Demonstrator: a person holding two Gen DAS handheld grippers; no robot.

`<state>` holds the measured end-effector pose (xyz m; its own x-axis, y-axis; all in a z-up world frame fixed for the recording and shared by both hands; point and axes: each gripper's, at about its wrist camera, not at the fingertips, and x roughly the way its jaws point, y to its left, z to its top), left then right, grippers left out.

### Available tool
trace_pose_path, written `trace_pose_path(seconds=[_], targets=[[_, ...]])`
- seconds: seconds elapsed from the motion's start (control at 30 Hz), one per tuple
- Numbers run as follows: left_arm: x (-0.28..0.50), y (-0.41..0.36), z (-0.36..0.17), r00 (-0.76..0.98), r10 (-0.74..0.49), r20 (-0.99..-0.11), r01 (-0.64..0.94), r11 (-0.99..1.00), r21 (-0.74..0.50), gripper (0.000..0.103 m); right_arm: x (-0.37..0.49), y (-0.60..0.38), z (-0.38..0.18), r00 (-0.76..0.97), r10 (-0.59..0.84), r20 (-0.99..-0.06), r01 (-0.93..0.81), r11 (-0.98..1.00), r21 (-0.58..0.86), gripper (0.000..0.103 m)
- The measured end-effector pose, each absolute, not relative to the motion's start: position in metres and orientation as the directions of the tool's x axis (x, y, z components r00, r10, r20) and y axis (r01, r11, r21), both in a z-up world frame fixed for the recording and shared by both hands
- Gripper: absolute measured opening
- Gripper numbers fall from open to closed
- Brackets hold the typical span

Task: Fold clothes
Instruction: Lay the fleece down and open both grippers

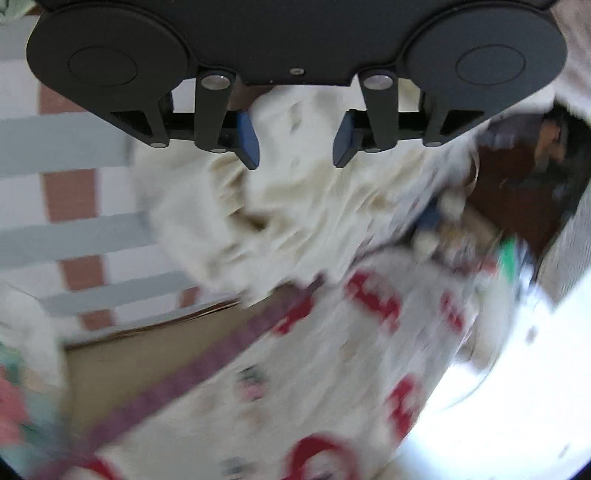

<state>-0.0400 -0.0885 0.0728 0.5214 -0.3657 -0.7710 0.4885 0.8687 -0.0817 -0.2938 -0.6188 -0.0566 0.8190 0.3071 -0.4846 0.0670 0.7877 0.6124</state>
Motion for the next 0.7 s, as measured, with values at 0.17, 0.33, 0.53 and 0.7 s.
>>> trace_pose_path(seconds=[0.17,0.33,0.53,0.7], targets=[[-0.028,-0.173,0.050,0.514,-0.415,-0.751,0.608,0.793,-0.022,0.052,-0.274,-0.639,-0.095,0.773,0.144,-0.618,0.276,0.801,0.531,0.050],[-0.015,-0.278,-0.011,0.422,-0.476,-0.771,0.695,0.716,-0.062,0.052,-0.248,-0.631,-0.125,0.726,0.054,-0.685,0.411,0.765,0.496,0.050],[-0.002,-0.382,-0.065,0.415,-0.451,-0.790,0.737,0.675,0.002,0.052,-0.243,-0.618,-0.134,0.752,0.088,-0.653,0.426,0.690,0.585,0.050],[0.006,-0.397,-0.097,0.445,-0.434,-0.783,0.700,0.714,0.001,0.052,-0.238,-0.598,-0.137,0.752,0.065,-0.655,0.426,0.711,0.560,0.062]])
